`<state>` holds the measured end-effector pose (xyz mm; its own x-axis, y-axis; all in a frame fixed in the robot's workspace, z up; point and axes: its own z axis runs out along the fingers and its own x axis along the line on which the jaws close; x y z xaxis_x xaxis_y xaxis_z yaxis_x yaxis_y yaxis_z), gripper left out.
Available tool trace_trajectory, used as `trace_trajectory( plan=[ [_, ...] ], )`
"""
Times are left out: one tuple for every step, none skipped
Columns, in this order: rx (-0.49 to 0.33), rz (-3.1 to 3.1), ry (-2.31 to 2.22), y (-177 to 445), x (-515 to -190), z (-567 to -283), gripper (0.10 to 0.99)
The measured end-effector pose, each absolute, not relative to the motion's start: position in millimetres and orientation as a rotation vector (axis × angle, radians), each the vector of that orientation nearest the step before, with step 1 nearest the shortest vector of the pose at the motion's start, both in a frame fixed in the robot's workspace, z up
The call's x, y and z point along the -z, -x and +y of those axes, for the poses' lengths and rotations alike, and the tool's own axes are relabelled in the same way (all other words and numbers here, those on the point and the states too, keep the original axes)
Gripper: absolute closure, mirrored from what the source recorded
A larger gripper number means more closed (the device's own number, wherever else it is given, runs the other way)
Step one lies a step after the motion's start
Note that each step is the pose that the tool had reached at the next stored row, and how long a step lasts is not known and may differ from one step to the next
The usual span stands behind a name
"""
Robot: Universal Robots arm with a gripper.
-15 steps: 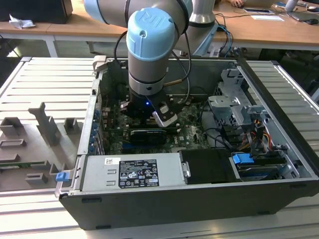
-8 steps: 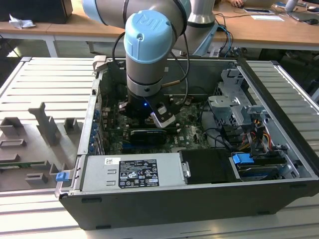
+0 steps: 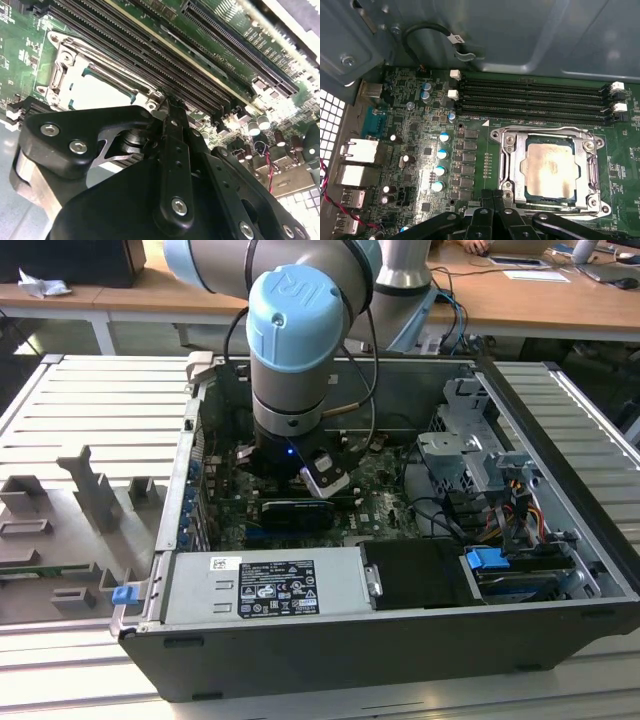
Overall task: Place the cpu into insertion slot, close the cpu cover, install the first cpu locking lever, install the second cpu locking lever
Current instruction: 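Install the second cpu locking lever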
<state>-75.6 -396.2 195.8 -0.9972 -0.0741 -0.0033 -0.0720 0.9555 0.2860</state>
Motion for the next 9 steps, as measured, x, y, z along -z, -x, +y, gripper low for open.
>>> trace_trajectory(
  plan=[
    [0.454,-3.099,-0.116,76,-198,-396,0.98],
    [0.454,-3.099,-0.116,76,-201,-396,0.98],
    [0.454,-3.099,-0.116,76,-203,-396,0.98],
    [0.454,-3.099,-0.116,76,-205,-396,0.98],
    [0.453,-3.099,-0.116,76,-208,-396,0.98],
    [0.453,-3.099,-0.116,76,-211,-396,0.98],
    [0.453,-3.099,-0.116,76,-212,-396,0.98],
    [0.454,-3.099,-0.116,76,-214,-396,0.98],
    [0.453,-3.099,-0.116,76,-216,-396,0.98]
  ],
)
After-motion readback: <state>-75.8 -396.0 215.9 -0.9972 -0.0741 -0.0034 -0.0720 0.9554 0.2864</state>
